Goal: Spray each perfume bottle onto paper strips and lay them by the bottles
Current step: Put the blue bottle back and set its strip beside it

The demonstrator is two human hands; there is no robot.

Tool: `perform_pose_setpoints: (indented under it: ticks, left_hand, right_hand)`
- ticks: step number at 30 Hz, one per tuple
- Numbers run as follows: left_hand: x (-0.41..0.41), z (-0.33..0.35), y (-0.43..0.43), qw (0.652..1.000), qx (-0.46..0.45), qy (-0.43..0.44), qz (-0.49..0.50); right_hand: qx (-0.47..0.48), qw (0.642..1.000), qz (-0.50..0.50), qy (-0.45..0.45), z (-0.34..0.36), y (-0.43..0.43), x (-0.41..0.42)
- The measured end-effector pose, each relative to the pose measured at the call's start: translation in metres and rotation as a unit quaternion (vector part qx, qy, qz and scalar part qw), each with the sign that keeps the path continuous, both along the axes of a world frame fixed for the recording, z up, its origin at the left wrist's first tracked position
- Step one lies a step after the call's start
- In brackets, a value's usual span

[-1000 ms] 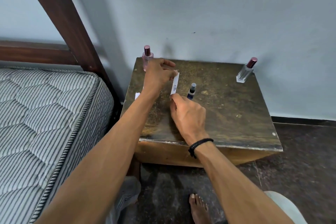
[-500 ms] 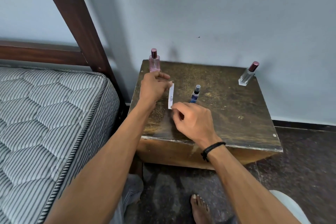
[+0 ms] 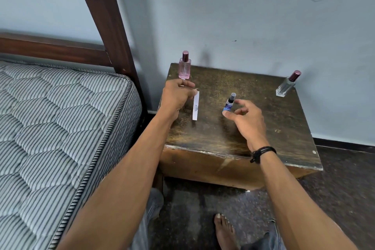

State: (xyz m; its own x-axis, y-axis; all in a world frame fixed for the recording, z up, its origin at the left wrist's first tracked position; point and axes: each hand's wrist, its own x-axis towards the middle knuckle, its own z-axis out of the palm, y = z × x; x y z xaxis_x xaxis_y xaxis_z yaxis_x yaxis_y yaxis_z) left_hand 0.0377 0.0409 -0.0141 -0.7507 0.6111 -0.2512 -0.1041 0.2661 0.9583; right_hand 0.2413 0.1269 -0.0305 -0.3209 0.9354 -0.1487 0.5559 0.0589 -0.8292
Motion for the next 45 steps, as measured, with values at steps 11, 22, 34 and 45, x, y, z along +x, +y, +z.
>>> perform_pose_setpoints:
  ticks: [11, 22, 34, 45]
  left_hand:
    - [-0.022, 0.024, -0.014, 0.999, 0.034, -0.026, -0.006]
    - [-0.039, 0.027, -0.020, 0.997, 0.071, -0.028, 0.015]
    - [-0.009, 0.014, 0.019, 0.996, 0.073, -0.014, -0.044]
    - [0.011, 0.013, 0.059, 0.991, 0.099, -0.069, -0.066]
  right_hand:
    - [0.068, 0.992, 0.101, -0.029, 0.001, -0.019, -0.015]
    - [0.085, 0.973, 0.197, -0.083, 0.004, -0.038, -0.023]
    - [-0.042, 0.960, 0.266, -0.082, 0.020, -0.007, -0.004]
    - [-0.209, 0.953, 0.001, 0.221, 0.015, 0.000, -0.011]
